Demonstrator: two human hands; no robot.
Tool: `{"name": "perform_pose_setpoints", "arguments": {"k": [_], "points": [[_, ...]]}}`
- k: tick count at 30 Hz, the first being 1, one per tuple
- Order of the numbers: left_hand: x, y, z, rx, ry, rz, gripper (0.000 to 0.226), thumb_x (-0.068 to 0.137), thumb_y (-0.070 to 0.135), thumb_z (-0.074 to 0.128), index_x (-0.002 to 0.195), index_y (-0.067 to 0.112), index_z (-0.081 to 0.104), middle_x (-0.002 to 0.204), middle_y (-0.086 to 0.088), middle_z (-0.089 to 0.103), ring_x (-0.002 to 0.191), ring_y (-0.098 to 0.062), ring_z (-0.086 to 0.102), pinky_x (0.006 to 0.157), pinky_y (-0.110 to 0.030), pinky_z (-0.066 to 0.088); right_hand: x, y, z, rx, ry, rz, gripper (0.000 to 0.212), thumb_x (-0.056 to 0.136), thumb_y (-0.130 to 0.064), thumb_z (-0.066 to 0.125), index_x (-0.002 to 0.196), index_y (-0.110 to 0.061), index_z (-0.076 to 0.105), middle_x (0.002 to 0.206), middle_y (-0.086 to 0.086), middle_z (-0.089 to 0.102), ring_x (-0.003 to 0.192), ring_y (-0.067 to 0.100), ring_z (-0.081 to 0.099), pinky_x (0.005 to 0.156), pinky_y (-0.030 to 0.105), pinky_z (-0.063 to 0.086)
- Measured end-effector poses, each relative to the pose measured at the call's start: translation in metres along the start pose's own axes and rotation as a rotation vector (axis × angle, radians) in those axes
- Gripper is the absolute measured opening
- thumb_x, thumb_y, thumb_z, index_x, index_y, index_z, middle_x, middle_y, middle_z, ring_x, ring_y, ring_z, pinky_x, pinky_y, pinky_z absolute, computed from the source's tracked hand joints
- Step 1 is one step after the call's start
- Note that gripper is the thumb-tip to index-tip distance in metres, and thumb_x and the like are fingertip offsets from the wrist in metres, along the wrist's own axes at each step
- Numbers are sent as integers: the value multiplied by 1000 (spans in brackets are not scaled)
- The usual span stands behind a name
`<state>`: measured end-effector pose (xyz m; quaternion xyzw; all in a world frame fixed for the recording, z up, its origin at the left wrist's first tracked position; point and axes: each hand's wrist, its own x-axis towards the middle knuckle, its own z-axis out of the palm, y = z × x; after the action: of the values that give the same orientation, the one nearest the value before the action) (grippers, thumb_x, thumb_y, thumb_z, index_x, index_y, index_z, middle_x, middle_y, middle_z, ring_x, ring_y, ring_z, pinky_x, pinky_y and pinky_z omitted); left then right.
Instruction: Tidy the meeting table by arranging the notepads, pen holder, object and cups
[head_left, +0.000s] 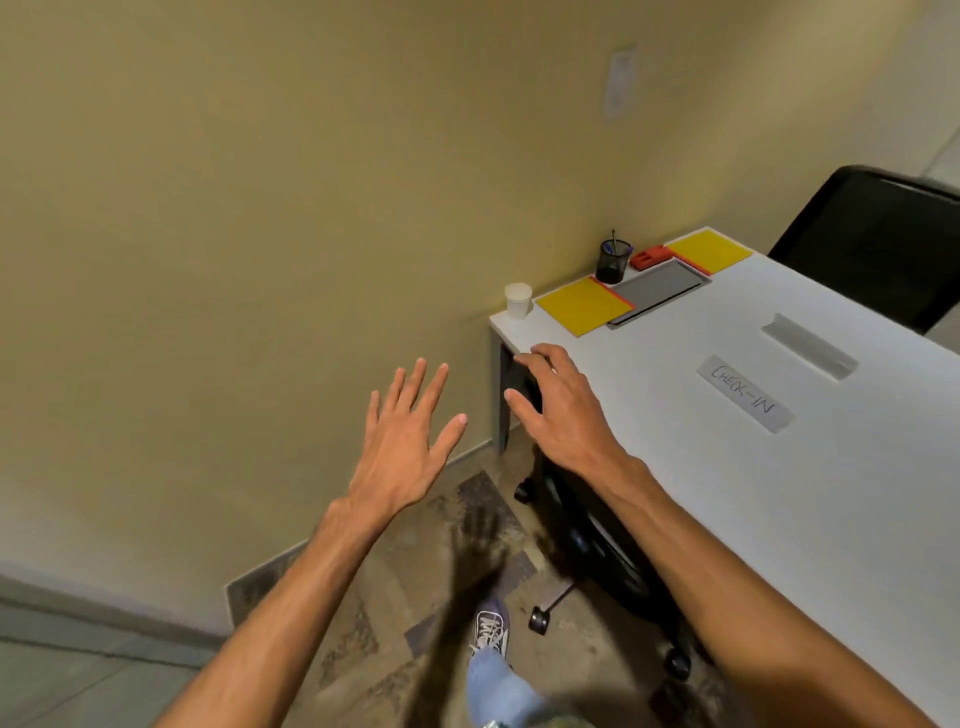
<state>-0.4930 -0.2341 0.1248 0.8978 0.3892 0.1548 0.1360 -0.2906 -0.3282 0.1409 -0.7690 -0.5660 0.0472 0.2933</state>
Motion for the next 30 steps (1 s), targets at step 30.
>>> {"name": "perform_pose_setpoints", "arguments": {"k": [30], "points": [[463, -54, 179, -595, -323, -119, 103, 70, 29, 88, 151, 9, 27, 146, -15, 37, 135, -31, 38, 111, -42, 36, 276, 176, 96, -133, -176, 716, 66, 99, -48, 46, 154, -17, 27, 154, 10, 31, 133, 30, 42, 108, 43, 37]]}}
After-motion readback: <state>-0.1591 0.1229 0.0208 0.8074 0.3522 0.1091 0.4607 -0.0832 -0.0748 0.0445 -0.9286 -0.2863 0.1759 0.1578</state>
